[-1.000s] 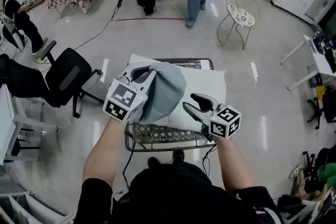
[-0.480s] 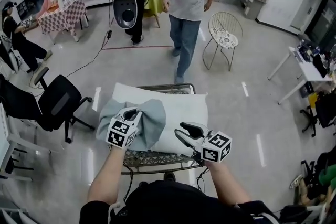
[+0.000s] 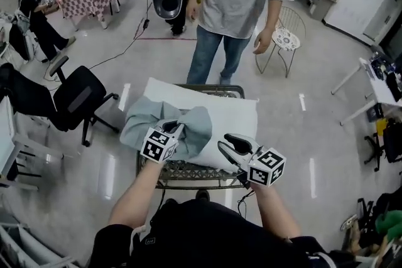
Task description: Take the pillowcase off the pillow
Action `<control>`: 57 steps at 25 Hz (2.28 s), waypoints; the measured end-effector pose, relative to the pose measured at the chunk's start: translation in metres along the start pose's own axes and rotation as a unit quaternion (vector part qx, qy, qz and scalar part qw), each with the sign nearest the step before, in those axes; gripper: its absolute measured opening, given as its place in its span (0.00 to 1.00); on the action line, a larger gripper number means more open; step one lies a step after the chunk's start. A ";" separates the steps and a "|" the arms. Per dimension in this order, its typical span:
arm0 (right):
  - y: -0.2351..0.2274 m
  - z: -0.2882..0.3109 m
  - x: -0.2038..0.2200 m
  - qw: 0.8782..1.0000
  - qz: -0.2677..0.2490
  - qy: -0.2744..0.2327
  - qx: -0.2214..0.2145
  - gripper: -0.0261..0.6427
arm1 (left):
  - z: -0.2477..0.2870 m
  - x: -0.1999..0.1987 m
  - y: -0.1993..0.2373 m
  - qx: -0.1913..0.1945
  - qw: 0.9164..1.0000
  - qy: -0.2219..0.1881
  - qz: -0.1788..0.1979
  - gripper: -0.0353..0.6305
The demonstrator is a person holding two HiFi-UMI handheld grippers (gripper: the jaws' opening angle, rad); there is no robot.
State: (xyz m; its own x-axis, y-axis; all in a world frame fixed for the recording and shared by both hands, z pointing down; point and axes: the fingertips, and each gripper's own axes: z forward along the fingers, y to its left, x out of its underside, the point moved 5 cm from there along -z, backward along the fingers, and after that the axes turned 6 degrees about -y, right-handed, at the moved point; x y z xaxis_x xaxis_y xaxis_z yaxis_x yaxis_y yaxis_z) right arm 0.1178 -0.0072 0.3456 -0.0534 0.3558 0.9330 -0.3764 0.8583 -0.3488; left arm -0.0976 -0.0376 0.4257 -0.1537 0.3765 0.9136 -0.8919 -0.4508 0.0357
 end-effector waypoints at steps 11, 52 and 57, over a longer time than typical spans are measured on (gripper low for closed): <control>0.006 0.021 0.002 1.000 -0.005 0.008 -0.002 0.25 | -0.019 0.020 0.002 -0.009 0.999 0.006 -0.053 0.27; 0.079 0.037 -0.023 0.995 -0.091 -0.034 0.014 0.05 | -0.181 -0.022 0.009 -0.108 0.978 -0.163 -0.074 0.09; 0.083 0.036 -0.023 0.995 -0.091 -0.037 0.014 0.05 | -0.187 -0.019 0.002 -0.109 0.977 -0.165 -0.079 0.09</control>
State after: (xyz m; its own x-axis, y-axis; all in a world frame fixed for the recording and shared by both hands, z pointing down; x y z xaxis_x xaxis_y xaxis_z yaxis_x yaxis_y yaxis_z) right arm 0.0546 0.0429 0.2981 -0.0500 0.1668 0.9847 -0.4116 0.8949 -0.1725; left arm -0.1762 0.1052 0.3324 0.1054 0.1303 0.9859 -0.9685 -0.2115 0.1315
